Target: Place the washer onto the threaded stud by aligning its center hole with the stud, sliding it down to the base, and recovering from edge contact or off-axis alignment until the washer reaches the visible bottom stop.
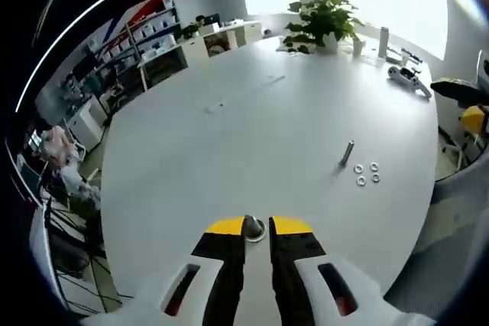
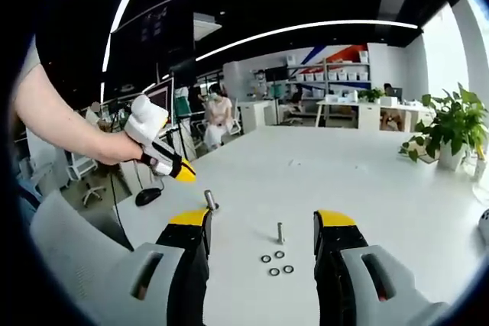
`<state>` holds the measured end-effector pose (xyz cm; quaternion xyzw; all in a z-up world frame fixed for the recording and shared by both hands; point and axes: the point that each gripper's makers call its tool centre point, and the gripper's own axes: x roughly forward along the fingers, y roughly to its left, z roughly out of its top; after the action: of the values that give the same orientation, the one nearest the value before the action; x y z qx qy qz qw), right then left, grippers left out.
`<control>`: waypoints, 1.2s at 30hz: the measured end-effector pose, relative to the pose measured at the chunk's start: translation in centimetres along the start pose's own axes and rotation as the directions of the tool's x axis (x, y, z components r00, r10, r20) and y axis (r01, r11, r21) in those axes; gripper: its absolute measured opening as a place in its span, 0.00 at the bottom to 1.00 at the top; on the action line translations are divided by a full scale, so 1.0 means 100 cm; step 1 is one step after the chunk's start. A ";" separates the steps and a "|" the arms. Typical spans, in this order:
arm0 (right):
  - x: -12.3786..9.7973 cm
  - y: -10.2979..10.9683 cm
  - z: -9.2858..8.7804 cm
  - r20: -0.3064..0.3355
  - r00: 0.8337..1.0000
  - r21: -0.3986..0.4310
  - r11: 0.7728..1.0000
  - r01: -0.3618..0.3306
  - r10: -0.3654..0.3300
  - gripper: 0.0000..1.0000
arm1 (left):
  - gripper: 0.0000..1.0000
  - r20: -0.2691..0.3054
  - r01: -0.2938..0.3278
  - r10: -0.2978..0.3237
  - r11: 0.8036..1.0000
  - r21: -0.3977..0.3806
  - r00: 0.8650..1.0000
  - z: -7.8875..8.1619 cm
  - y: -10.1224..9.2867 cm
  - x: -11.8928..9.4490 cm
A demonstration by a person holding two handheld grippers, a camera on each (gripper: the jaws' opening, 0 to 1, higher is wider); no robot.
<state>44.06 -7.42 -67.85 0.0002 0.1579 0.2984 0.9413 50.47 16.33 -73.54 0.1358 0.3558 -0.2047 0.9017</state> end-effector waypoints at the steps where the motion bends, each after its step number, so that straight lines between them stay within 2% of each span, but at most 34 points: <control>1: 0.000 0.000 0.000 -0.001 1.000 -0.002 1.000 -0.001 0.001 0.56 | 0.10 0.007 -0.001 0.001 1.000 -0.009 1.000 0.000 -0.001 -0.002; 9: 0.000 0.000 0.000 -0.001 1.000 -0.013 1.000 0.000 0.000 0.56 | 0.11 0.066 -0.017 0.020 0.999 -0.045 0.998 -0.008 -0.015 -0.018; 14: 0.000 0.000 -0.001 -0.002 1.000 -0.018 1.000 0.003 -0.003 0.56 | 0.12 0.139 -0.033 0.049 0.993 -0.118 0.989 -0.003 -0.015 -0.031; 18: 0.001 0.004 -0.002 -0.009 1.000 -0.037 0.999 -0.008 0.008 0.56 | 0.12 0.174 -0.036 0.060 0.990 -0.135 0.983 -0.002 -0.013 -0.034; 29: 0.001 0.004 0.000 -0.001 1.000 -0.040 0.999 -0.011 0.011 0.56 | 0.15 0.273 -0.062 0.113 0.980 -0.189 0.955 0.002 -0.018 -0.054; 32: 0.001 0.004 -0.001 -0.005 1.000 -0.041 0.999 -0.013 0.013 0.56 | 0.15 0.318 -0.067 0.141 0.970 -0.233 0.937 0.007 -0.017 -0.065; 36: 0.002 0.005 -0.003 -0.011 1.000 -0.042 0.999 -0.018 0.017 0.56 | 0.15 0.349 -0.074 0.162 0.965 -0.252 0.923 0.007 -0.019 -0.074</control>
<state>43.80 -6.91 -68.14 -0.0197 0.1564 0.3099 0.9376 45.04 16.42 -68.08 0.0093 0.1939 -0.1279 0.9726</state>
